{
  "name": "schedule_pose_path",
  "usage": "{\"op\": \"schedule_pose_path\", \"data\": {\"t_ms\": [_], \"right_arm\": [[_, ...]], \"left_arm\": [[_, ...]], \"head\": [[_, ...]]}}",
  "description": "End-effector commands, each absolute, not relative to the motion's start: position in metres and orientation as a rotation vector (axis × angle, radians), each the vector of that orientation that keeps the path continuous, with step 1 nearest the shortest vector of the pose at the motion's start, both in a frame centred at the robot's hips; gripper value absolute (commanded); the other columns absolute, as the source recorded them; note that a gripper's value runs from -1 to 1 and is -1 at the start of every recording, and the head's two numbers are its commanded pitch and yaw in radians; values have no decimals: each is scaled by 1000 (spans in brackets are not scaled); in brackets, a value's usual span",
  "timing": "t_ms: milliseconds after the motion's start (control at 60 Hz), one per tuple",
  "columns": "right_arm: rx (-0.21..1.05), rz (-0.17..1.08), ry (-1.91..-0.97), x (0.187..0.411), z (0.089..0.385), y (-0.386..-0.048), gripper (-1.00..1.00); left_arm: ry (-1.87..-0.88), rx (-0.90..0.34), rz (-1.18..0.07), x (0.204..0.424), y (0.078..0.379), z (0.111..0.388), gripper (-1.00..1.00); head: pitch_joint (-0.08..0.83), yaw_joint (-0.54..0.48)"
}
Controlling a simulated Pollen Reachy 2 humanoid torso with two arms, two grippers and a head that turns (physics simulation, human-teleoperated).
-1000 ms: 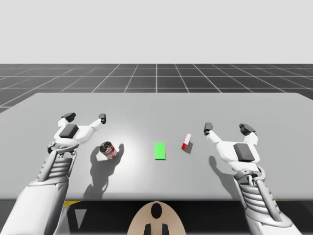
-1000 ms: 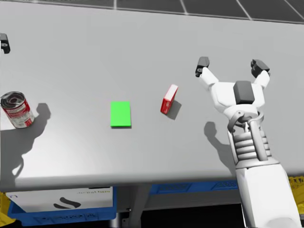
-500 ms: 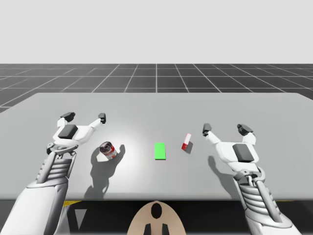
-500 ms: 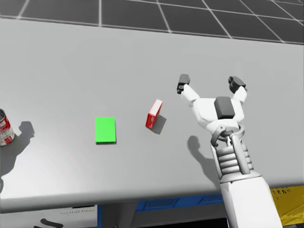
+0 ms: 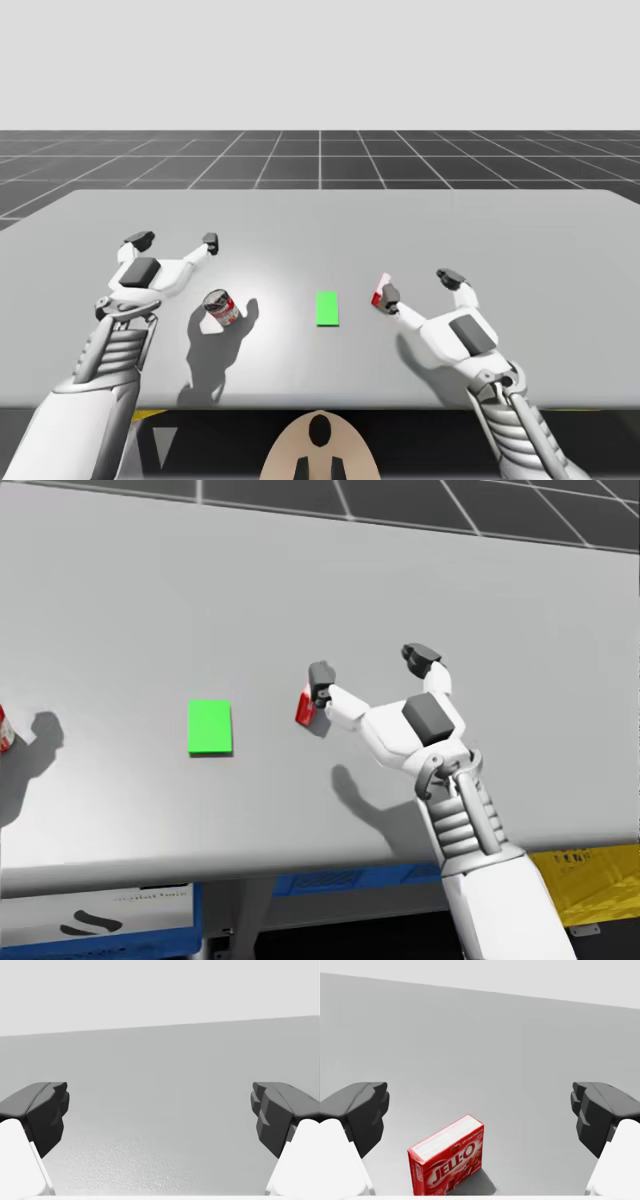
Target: Look at the card. If it is red, pick the object on the left. If it is green, pick the object on the right.
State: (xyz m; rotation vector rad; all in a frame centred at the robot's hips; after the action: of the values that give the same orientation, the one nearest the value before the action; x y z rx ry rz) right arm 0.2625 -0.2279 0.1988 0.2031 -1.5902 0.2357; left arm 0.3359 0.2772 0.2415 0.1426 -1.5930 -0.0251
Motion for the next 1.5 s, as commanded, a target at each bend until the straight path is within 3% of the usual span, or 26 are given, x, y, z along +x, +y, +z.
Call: {"op": "schedule_pose_path", "data": {"t_ms": [17,217,450,667,967,1200,1233,1267,1283,1300,1500], "right_arm": [[316,392,-1562,259,188,-220,-1000],[362,460,-1504,270,176,-217,-1000],[307,438,-1442,292,159,-215,-1000],[364,418,-1364,311,147,-212,-1000],[397,396,-1346,339,135,-206,-1000],[366,386,-1308,344,126,-207,-1000],[350,384,-1341,342,124,-206,-1000],[336,375,-1354,341,123,-207,-575],[340,377,-1348,341,123,-207,466],[340,376,-1349,340,123,-207,971],[346,367,-1350,338,123,-209,1000]], "left_arm": [[-1583,143,-20,334,276,240,-1000],[-1580,142,-16,335,277,240,-1000],[-1586,138,-12,334,278,242,-1000],[-1588,136,-12,334,280,242,-1000],[-1584,135,-19,335,280,241,-1000],[-1585,133,-27,336,280,241,-1000],[-1585,133,-28,337,280,241,-1000],[-1585,133,-29,337,280,241,-1000],[-1584,133,-29,337,280,241,-1000],[-1584,133,-29,337,280,241,-1000],[-1585,138,-35,336,279,240,-1000]], "head": [[728,-262],[745,-275],[741,-268],[737,-265],[737,-266],[735,-261],[735,-262],[734,-262],[733,-262],[732,-262],[720,-268]]}}
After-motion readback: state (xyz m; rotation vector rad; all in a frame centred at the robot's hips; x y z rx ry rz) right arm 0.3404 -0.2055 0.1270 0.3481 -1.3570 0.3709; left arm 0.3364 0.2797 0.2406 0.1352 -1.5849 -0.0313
